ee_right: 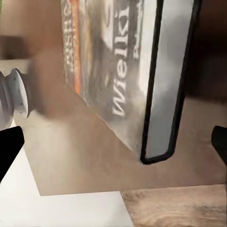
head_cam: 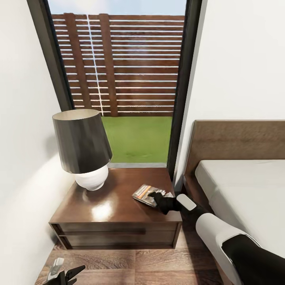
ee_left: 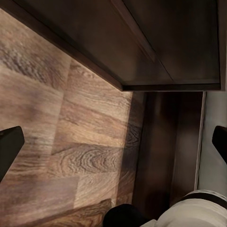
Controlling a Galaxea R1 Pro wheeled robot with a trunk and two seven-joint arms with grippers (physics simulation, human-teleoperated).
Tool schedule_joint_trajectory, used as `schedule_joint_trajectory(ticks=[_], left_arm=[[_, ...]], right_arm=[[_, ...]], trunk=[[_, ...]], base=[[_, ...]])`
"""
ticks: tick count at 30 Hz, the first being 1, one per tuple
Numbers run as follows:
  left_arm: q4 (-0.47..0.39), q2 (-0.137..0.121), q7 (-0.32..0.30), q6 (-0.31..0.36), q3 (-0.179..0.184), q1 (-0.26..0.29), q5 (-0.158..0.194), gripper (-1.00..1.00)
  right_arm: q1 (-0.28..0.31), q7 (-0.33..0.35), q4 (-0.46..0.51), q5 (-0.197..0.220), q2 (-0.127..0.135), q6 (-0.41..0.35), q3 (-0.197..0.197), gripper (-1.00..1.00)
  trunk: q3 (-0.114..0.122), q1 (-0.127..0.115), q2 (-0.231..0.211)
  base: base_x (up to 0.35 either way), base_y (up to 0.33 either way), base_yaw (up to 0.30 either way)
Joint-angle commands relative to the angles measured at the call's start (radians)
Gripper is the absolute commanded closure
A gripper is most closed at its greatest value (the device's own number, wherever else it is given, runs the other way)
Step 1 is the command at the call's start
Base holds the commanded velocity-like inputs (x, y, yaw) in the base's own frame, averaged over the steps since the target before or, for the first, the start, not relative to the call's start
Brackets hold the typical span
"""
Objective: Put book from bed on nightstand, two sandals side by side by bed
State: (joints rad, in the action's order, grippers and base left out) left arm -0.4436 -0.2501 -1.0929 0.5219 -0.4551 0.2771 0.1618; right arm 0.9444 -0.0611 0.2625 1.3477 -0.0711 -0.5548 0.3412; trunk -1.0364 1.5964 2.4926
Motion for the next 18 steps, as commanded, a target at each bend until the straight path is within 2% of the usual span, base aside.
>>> schedule_joint_trajectory(ticks=[1,18], left_arm=[[0.0,0.0,-0.002,0.009,-0.002,0.001,0.002,-1.0],[0.0,0.001,-0.002,0.009,-0.002,0.001,0.002,-1.0]], right_arm=[[0.0,-0.006,0.001,0.01,0.0,-0.001,0.005,-1.0],[0.0,-0.006,0.001,0.011,-0.002,-0.001,0.005,-1.0]], trunk=[[-0.001,0.0,0.0],[-0.001,0.0,0.0]], base=[[0.0,0.0,0.0],[0.0,0.0,0.0]])
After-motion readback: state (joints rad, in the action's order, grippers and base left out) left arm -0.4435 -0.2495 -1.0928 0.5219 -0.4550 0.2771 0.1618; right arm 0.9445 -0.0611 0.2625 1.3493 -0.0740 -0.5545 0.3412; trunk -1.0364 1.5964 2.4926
